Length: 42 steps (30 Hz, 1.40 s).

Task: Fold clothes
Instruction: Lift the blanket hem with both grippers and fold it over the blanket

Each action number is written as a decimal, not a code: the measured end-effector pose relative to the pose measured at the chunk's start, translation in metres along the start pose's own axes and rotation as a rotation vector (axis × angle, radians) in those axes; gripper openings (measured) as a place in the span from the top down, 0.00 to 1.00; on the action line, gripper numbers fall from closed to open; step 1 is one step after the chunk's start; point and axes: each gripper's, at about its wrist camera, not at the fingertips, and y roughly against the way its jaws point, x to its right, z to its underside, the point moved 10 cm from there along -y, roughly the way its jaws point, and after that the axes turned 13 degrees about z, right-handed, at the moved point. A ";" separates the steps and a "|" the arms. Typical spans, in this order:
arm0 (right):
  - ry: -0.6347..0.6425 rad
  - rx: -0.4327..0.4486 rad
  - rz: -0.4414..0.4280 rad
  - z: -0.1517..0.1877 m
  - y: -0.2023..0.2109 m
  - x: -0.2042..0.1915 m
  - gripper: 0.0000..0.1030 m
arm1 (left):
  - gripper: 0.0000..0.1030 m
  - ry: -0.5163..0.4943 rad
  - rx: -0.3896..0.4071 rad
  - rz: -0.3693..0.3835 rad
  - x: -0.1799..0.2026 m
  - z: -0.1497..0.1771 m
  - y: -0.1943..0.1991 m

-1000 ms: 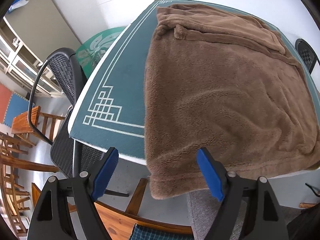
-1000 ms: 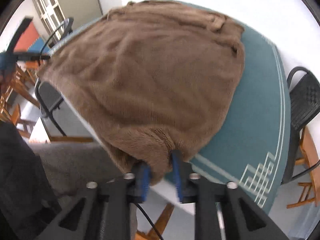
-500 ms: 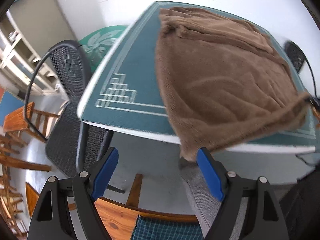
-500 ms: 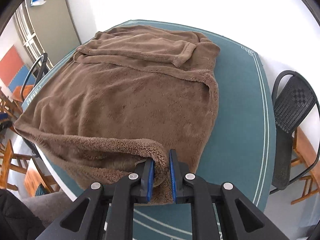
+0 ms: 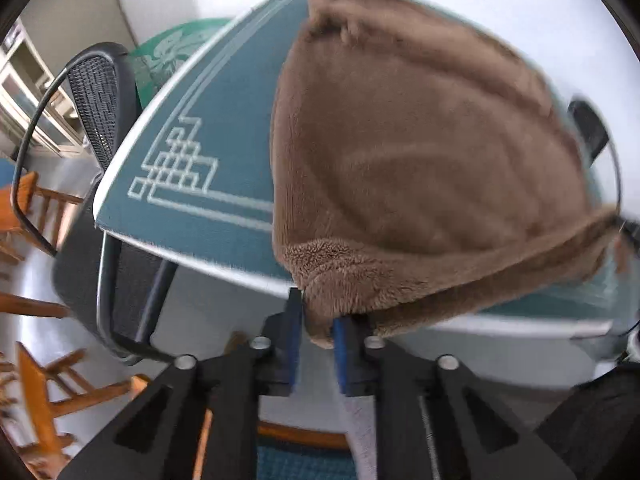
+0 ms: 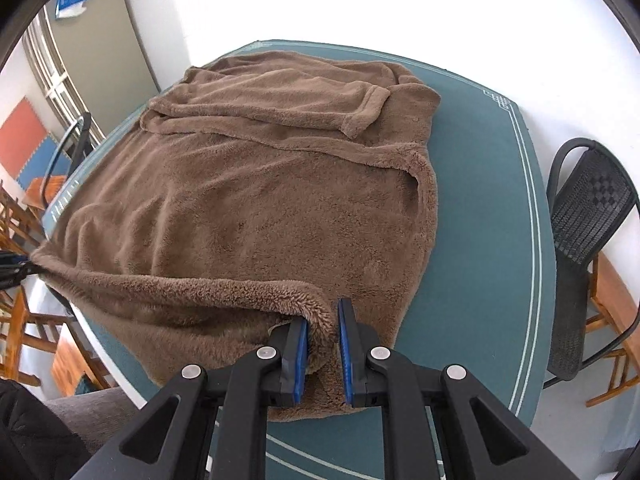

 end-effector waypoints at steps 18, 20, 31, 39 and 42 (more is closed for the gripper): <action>-0.078 0.211 0.076 -0.090 0.061 0.056 0.86 | 0.84 -0.380 0.280 -0.018 0.066 -0.159 0.106; -0.091 0.240 0.096 -0.109 0.065 0.064 0.86 | 0.84 -0.388 0.295 -0.008 0.072 -0.176 0.109; -0.119 0.311 0.169 -0.214 0.043 0.092 0.86 | 0.76 -0.384 0.327 0.006 0.073 -0.296 0.090; -0.141 0.324 0.231 -0.300 0.001 0.101 0.86 | 0.76 -0.363 0.326 0.037 0.063 -0.396 0.052; -0.155 0.294 0.249 -0.322 -0.025 0.104 0.86 | 0.76 -0.362 0.295 0.039 0.059 -0.426 0.026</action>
